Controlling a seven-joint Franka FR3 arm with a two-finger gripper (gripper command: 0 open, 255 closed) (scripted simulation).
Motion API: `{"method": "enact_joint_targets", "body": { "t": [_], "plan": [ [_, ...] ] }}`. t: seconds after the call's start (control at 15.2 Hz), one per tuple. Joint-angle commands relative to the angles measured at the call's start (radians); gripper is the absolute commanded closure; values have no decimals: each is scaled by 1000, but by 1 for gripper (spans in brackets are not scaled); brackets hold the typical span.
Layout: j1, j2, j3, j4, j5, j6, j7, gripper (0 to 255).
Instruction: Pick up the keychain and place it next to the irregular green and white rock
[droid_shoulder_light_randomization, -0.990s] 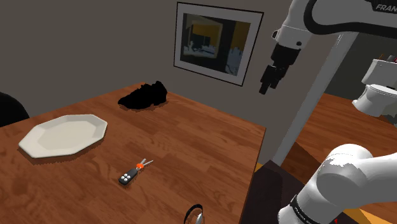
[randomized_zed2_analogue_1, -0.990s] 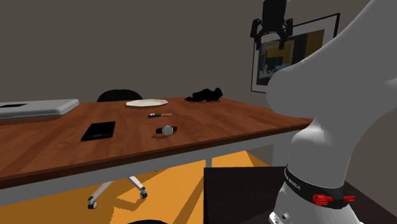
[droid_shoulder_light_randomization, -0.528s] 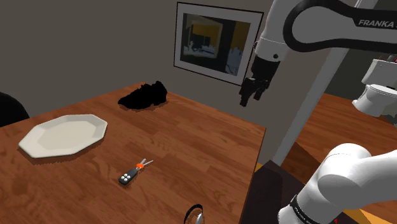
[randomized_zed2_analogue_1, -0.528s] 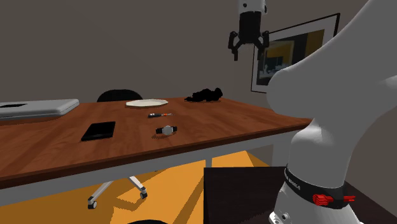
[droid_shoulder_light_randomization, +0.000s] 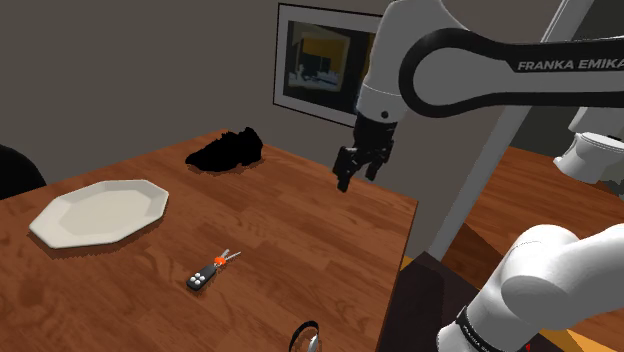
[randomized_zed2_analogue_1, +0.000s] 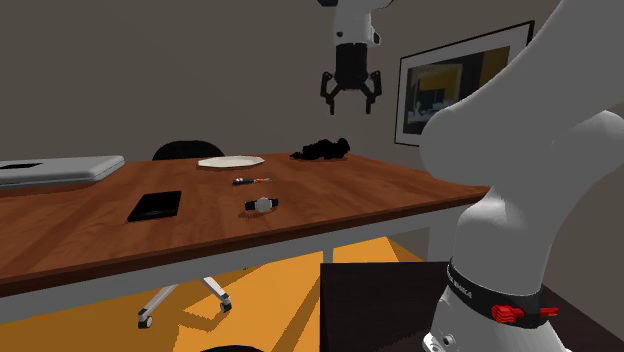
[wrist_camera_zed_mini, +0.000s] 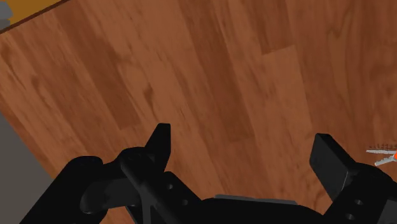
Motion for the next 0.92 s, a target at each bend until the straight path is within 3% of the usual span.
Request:
{"method": "enact_joint_targets", "body": {
  "t": [0.0, 0.46, 0.86],
  "plan": [
    [0, 53, 44, 21, 12, 34, 53, 0],
    [-14, 260, 208, 107, 8, 154, 255, 0],
    [-36, 493, 345, 232, -94, 238, 466, 0]
  ]
}}
